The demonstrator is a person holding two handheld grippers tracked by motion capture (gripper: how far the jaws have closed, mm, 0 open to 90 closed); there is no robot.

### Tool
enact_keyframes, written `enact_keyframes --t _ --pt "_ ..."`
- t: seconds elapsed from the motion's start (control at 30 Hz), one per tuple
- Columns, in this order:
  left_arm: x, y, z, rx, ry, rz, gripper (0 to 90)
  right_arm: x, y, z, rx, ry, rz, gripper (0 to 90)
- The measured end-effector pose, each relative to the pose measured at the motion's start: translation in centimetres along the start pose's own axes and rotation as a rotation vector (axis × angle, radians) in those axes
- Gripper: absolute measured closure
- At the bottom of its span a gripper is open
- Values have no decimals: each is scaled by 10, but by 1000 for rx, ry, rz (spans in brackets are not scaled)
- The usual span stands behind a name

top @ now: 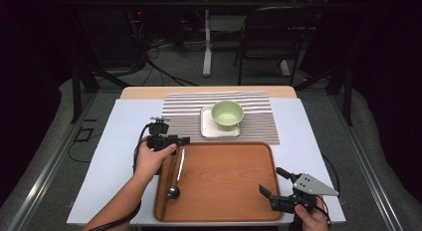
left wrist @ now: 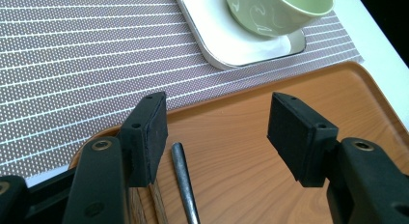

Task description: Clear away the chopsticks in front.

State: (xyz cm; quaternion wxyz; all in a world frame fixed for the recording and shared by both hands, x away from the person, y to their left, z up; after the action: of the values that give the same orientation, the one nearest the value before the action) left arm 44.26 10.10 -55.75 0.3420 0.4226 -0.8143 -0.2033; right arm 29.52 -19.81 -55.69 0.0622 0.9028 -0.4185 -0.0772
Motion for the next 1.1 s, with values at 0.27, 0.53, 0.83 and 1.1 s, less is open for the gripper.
enact_keyframes --t 0.27,0.53,0.83,1.1 --pt "2 5 -3 -15 -13 -19 374 0 0 0 1 1 1 146" --pt "-1 9 -6 -12 -15 -57 358 0 1 0 2 4 1 146" --pt "-2 11 -9 -8 -5 -58 358 0 0 0 2 3 1 146" --pt "0 8 -17 4 4 -60 358 0 0 0 3 4 2 146"
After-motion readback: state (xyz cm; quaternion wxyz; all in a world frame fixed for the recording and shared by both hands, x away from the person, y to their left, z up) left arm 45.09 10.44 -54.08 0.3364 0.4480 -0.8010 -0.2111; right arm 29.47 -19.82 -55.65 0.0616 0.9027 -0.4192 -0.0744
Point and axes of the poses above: each handheld gripper's, and its own axes: y roughly backward along the jaws, z roughly out of its underside, x roughly to its right, the point moved 9 cm from there along -y, roughly forward along the jaws, and after that the axes turned 6 degrees about x, right-handed, at the moved point
